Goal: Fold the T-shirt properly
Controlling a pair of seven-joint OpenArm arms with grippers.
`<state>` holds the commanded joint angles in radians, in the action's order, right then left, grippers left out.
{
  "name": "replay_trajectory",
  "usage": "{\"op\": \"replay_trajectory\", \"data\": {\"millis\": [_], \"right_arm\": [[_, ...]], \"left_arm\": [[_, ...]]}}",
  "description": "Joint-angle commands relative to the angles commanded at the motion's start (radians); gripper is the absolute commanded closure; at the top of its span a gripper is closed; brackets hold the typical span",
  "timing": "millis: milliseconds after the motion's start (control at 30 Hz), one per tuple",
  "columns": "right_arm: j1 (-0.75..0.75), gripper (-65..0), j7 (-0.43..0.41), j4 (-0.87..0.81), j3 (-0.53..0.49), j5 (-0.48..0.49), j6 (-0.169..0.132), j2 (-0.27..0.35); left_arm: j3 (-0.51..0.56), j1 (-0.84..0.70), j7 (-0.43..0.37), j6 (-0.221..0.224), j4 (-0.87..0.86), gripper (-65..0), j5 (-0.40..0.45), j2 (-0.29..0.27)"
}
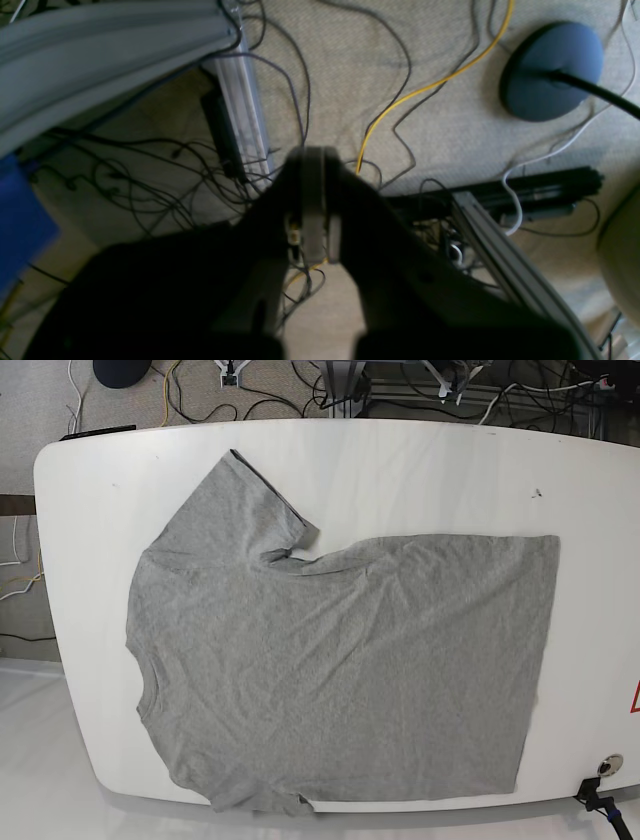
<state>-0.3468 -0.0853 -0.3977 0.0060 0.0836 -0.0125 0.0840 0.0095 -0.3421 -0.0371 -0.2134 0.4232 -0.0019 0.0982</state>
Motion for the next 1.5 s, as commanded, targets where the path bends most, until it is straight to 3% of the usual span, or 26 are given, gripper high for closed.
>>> {"op": "replay_trajectory", "data": {"millis": [267,500,700,900,1100,1133,1267,1500], "right_arm": [[-0.274,0.0,0.022,-0.349,-0.005,0.029,-0.005,0.107],[-0.517,0.0,0.060,-0.712,0.008,0.139,-0.004,0.183],[-0.663,0.0,0.082,-0.991,0.077,0.193,-0.005,0.215],[-0.689,0.0,0.119,-1.213,0.135,0.185,-0.012,0.233],[-0.658,0.0,0.207,-1.425,0.161,0.179,-0.016,0.251],[-0.666,0.0,0.164,-1.358,0.175,0.217,-0.030,0.238],[-0.644,0.0,0.207,-1.461,0.217,0.324,-0.084,0.238],[-0.631,0.0,0.236,-1.599,0.250,0.426,-0.113,0.241]], "left_arm": [[-0.041,-0.287,0.010,-0.010,0.404,-11.2,-0.029,0.032],[-0.062,-0.540,0.126,-0.017,0.940,-12.1,-0.128,0.052],[-0.083,-0.662,0.173,-0.016,1.284,-12.5,-0.120,0.056],[-0.098,-0.661,0.223,-0.005,1.476,-12.7,-0.119,0.072],[-0.142,-0.627,0.280,0.041,1.615,-12.1,-0.108,0.126],[-0.129,-0.628,0.270,0.029,1.607,-11.0,-0.116,0.118],[-0.136,-0.606,0.280,0.011,1.629,-10.7,-0.119,0.115],[-0.197,-0.527,0.314,-0.065,1.699,-5.4,-0.158,0.111]]}}
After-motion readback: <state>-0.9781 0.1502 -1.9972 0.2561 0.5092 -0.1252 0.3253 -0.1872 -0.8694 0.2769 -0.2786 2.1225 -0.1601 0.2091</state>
